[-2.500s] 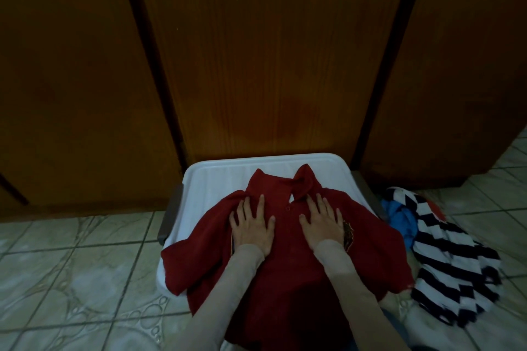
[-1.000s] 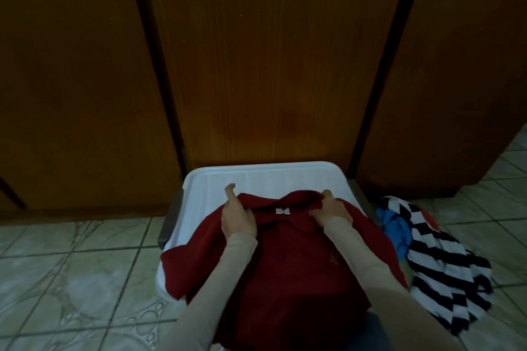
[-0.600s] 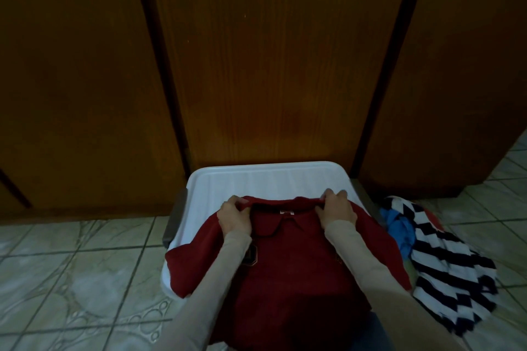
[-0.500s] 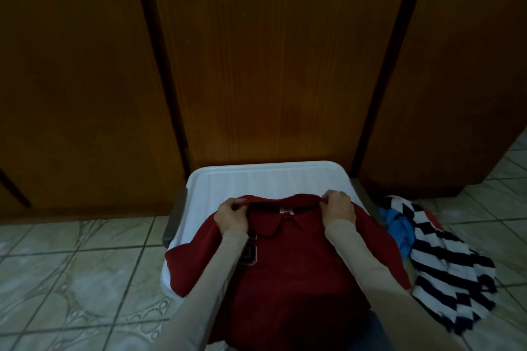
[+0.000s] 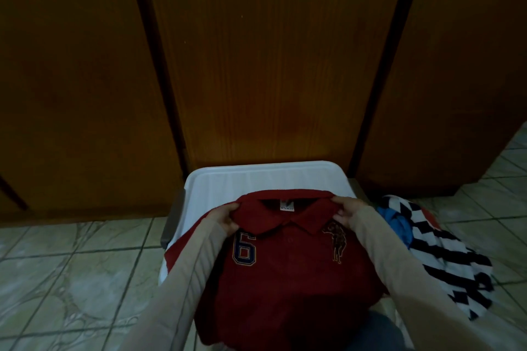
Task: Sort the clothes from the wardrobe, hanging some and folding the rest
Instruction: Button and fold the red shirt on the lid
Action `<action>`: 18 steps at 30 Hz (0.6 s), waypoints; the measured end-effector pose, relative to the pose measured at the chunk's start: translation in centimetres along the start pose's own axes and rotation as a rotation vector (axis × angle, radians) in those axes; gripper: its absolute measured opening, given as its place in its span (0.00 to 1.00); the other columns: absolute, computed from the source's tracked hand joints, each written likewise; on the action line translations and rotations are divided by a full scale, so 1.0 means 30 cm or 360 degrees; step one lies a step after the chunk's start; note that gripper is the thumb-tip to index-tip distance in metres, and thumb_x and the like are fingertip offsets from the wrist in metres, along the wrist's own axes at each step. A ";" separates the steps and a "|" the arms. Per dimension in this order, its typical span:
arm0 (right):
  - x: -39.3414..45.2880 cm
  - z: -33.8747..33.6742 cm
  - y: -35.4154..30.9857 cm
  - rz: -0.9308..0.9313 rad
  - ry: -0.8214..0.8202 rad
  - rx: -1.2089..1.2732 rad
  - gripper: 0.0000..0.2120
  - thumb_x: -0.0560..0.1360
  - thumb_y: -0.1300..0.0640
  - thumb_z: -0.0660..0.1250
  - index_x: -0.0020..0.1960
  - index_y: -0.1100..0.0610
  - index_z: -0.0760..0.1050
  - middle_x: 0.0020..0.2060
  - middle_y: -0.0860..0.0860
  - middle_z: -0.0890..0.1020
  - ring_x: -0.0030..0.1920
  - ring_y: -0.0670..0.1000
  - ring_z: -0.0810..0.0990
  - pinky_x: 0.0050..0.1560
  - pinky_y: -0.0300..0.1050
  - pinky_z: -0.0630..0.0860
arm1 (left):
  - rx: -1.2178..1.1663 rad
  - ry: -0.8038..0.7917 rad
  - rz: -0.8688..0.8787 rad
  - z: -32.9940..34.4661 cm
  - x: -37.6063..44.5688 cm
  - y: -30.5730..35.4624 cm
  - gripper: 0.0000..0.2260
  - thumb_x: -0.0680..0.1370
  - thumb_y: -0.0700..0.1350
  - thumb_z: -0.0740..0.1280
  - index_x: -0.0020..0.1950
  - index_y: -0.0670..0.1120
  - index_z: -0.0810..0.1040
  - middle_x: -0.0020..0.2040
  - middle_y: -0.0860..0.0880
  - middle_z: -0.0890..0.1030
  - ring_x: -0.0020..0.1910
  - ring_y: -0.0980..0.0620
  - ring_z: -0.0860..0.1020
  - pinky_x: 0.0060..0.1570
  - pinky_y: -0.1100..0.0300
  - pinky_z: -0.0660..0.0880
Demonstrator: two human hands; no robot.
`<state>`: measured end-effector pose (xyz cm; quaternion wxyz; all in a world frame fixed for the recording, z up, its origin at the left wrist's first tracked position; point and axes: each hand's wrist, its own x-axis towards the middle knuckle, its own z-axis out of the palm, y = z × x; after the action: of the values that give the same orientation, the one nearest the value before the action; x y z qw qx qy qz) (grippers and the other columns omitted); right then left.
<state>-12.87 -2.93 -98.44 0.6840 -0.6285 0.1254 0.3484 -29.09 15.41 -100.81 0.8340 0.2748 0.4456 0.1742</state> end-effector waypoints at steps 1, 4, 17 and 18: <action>-0.002 -0.002 -0.001 0.0059 -0.0031 0.0046 0.19 0.78 0.68 0.60 0.68 0.67 0.65 0.66 0.62 0.71 0.66 0.57 0.72 0.61 0.51 0.70 | 0.0048 -0.0010 0.0012 -0.002 0.001 0.001 0.14 0.80 0.34 0.57 0.65 0.38 0.72 0.57 0.39 0.77 0.49 0.44 0.77 0.54 0.55 0.75; -0.004 -0.012 -0.005 0.0129 -0.0085 0.0072 0.20 0.79 0.67 0.59 0.70 0.65 0.64 0.67 0.61 0.70 0.67 0.57 0.70 0.66 0.52 0.68 | 0.0127 -0.0059 0.0042 0.001 0.005 0.003 0.14 0.80 0.36 0.58 0.65 0.39 0.71 0.45 0.43 0.77 0.39 0.48 0.75 0.55 0.53 0.74; -0.031 0.002 -0.005 0.0019 -0.0219 -0.0286 0.20 0.72 0.56 0.71 0.61 0.59 0.70 0.56 0.58 0.76 0.59 0.55 0.74 0.54 0.48 0.74 | 0.0267 -0.0227 -0.0007 0.020 -0.023 0.011 0.06 0.75 0.42 0.61 0.39 0.44 0.74 0.27 0.48 0.79 0.36 0.51 0.75 0.30 0.62 0.77; -0.032 -0.001 -0.007 0.0027 -0.0240 -0.0288 0.19 0.72 0.57 0.71 0.60 0.58 0.70 0.55 0.57 0.76 0.57 0.55 0.75 0.54 0.48 0.74 | 0.0269 -0.0206 -0.0019 0.018 -0.022 0.014 0.06 0.75 0.42 0.62 0.39 0.44 0.74 0.28 0.48 0.79 0.36 0.51 0.75 0.27 0.63 0.77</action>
<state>-13.43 -3.25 -97.70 0.6290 -0.6586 0.0469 0.4104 -29.01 15.23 -99.90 0.8359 0.3522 0.4057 0.1128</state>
